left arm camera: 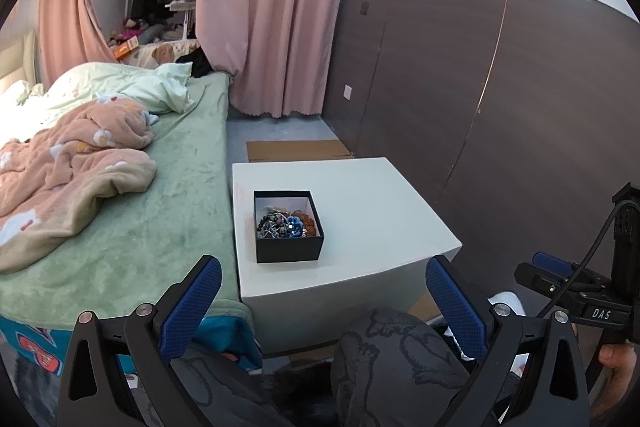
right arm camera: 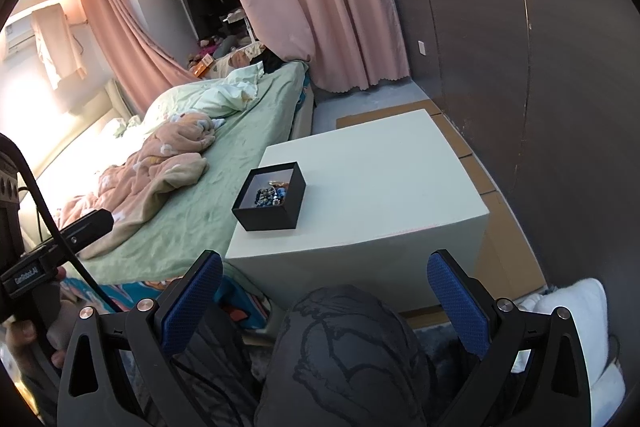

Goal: Organize jewelry

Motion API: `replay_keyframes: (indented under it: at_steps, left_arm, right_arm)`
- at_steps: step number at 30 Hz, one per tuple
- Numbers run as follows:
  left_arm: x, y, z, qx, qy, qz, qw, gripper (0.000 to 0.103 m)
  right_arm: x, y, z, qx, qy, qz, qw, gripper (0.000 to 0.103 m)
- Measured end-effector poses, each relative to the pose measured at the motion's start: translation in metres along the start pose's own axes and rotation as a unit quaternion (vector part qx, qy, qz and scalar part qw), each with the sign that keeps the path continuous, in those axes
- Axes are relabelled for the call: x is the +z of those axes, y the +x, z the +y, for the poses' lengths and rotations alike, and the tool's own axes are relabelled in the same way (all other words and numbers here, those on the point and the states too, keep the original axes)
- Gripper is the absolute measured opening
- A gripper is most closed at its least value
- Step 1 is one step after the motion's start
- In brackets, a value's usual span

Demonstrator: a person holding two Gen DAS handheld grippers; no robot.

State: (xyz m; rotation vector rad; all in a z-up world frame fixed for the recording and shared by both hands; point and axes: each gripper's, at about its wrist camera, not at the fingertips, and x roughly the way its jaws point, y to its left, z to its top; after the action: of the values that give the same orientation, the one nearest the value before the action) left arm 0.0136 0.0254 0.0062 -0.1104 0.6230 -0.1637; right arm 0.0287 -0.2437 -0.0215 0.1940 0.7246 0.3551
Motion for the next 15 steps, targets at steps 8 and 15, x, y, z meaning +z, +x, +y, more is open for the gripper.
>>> replay_keyframes:
  at_steps: [8,15]
  left_arm:
    - [0.0009,-0.0068,-0.0017,0.0,0.002,-0.006,1.0,0.102]
    - [-0.0001,-0.0089,-0.0038,0.0,0.003,-0.008,1.0,0.102]
  right_arm:
    - [-0.0002,-0.0029,0.0007,0.001,0.001,-0.003,1.0,0.103]
    - [-0.0012,-0.0068,0.0013,-0.004,-0.001,-0.006,1.0,0.103]
